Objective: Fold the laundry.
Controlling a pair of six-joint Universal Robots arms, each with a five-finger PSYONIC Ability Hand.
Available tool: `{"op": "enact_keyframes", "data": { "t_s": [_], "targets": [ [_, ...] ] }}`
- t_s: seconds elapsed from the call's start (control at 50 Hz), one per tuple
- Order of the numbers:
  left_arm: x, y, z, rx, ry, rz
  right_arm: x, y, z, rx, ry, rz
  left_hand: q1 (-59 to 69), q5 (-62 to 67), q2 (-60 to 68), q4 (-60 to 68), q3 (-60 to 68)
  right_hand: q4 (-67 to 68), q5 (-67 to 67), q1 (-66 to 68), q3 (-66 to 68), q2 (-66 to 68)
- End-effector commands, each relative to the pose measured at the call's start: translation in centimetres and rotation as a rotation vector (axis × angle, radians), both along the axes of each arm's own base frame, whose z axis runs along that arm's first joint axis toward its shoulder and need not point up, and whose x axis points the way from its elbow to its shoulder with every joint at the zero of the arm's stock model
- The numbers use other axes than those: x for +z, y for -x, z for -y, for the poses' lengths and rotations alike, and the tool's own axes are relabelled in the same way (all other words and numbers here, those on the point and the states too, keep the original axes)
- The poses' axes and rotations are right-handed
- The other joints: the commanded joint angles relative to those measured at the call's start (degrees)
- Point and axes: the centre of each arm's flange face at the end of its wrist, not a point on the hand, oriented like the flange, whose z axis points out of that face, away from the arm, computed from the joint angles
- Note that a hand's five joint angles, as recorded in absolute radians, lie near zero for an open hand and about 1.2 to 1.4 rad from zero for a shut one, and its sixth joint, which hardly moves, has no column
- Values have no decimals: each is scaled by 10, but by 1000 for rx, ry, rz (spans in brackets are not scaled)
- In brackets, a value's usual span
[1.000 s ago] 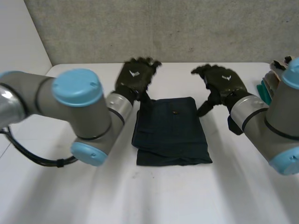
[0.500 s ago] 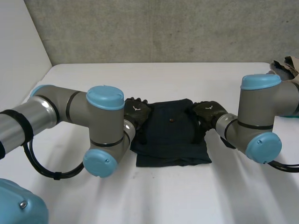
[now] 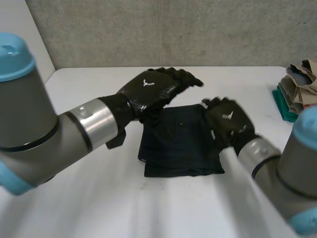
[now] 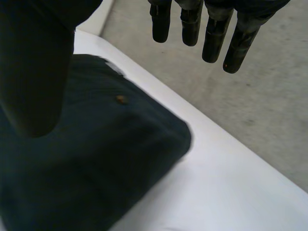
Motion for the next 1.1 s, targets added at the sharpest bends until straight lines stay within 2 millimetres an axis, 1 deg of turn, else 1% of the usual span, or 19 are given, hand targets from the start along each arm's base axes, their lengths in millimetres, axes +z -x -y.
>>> {"op": "enact_keyframes", "data": {
  "t_s": [0.02, 0.04, 0.12, 0.18, 0.22, 0.3, 0.4, 0.46, 0.6, 0.68, 0.7, 0.74, 0.84, 0.86, 0.92, 0.94, 1.0, 1.08, 1.1],
  "targets": [
    [4, -3, -12, -58, 5, -5, -50, -17, -21, 79, -18, -28, -4, -15, -5, -4, -9, -39, -34, 12, -25, -18],
    [3, -3, -12, -60, 5, -4, -60, -20, -23, 92, -25, -48, -4, -15, -5, -4, -9, -39, -34, 12, -25, -18],
    [3, -3, -11, -58, 3, -7, -74, -28, -20, 113, 5, -100, -6, -17, -6, -6, -11, -39, -34, 12, -25, -18],
    [3, -3, -11, -55, 3, -7, -79, -33, -15, 124, 36, -119, -6, -17, -6, -6, -11, -39, -34, 12, -25, -18],
    [2, -3, -10, -55, 0, -6, -83, -37, -9, 125, 71, -129, -8, -18, -8, -7, -12, -39, -34, 12, -25, -18],
    [2, -4, -10, -53, 0, -6, -82, -42, 3, 101, 132, -114, -9, -20, -10, -9, -14, -39, -34, 12, -25, -18],
    [2, -3, -10, -53, 1, -7, -74, -46, 17, 45, 195, -87, -9, -20, -10, -9, -14, 126, 132, 178, 140, 148],
    [2, -3, -10, -55, 0, -8, -73, -48, 22, 40, 202, -76, -9, -20, -10, -9, -14, 158, 164, 210, 172, 180],
    [0, -3, -10, -56, 0, -8, -83, -57, 37, 35, 188, -85, -11, -22, -11, -11, -16, 244, 250, 296, 258, 266],
    [-1, -2, -10, -56, -5, -6, -87, -58, 43, 32, 149, -104, -11, -22, -11, -11, -16, 380, 386, 432, 394, 402],
    [-1, -2, -10, -56, -4, -6, -87, -58, 44, 31, 131, -108, -11, -22, -11, -11, -16, 505, 511, 557, 519, 527],
    [-2, -2, -10, -58, -5, -5, -84, -58, 45, 28, 115, -110, -11, -22, -11, -11, -16, 660, 665, 711, 674, 682],
    [-1, -2, -9, -55, -1, -7, -70, -55, 45, 25, 108, -93, -9, -20, -10, -9, -14, 661, 666, 712, 675, 682],
    [-1, -2, -8, -53, -1, -7, -63, -52, 48, 14, 118, -87, -9, -20, -10, -9, -14, 661, 666, 712, 675, 682],
    [0, -3, -8, -52, 0, -8, -52, -45, 54, -11, 138, -78, -8, -18, -8, -7, -12, 661, 666, 712, 675, 682],
    [0, -3, -8, -52, 1, -9, -44, -41, 59, -27, 154, -70, -8, -18, -8, -7, -12, 661, 666, 712, 675, 682],
    [1, -2, -7, -50, 8, -12, -36, -37, 64, -35, 173, -62, -8, -18, -8, -7, -12, 661, 666, 712, 675, 682],
    [3, -2, -6, -49, 17, -19, -25, -30, 81, -70, 217, -51, -6, -17, -6, -6, -11, 661, 666, 712, 675, 682],
    [3, -3, -5, -46, 19, -20, -17, -26, 91, -87, 245, -43, -6, -17, -6, -6, -11, 661, 666, 712, 675, 682]
  ]
}}
